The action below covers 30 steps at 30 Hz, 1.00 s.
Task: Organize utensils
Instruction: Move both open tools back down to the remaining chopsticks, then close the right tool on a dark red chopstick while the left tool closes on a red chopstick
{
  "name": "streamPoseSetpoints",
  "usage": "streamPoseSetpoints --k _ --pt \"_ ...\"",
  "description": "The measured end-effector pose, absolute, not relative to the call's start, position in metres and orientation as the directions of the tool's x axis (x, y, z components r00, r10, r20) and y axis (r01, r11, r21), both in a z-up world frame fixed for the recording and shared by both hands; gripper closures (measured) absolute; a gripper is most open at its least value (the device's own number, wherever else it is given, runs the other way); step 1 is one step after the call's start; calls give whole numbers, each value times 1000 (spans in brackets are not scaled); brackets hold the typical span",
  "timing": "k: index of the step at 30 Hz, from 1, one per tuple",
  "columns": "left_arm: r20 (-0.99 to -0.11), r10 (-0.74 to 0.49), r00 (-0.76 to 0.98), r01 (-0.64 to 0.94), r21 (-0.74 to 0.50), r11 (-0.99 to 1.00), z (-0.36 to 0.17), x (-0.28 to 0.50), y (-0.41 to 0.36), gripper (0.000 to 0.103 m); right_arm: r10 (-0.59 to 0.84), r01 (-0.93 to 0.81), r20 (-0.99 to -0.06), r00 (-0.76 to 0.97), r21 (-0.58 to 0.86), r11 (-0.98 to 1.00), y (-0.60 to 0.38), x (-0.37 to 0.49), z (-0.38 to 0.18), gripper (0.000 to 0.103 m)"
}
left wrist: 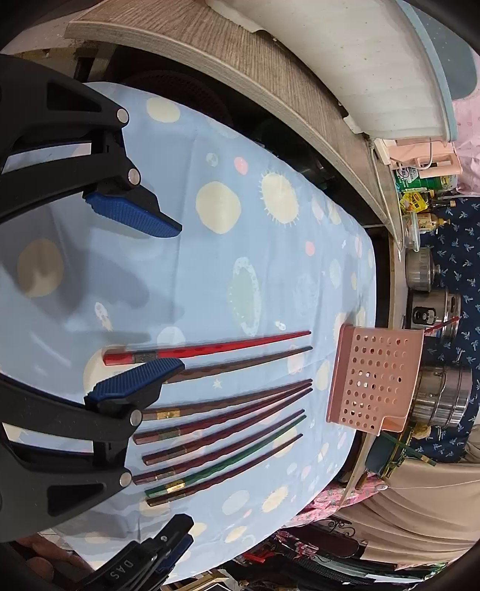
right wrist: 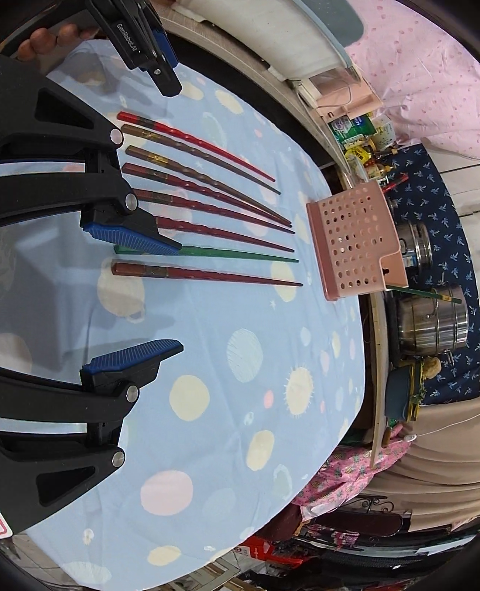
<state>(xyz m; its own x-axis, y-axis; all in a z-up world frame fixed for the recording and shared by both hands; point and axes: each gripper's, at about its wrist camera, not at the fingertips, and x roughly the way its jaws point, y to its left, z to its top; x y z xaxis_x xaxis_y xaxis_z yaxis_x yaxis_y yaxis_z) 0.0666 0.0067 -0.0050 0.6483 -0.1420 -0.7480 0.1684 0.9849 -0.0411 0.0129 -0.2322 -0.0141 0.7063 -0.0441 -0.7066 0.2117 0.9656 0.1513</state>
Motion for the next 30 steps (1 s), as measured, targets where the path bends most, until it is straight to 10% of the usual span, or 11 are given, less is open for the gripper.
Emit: streamPoseSetpoints --k 30 --pt "-785 -174 595 186 -75 980 -27 61 -1 39 -46 190 -736 676 114 975 -224 19 -33 92"
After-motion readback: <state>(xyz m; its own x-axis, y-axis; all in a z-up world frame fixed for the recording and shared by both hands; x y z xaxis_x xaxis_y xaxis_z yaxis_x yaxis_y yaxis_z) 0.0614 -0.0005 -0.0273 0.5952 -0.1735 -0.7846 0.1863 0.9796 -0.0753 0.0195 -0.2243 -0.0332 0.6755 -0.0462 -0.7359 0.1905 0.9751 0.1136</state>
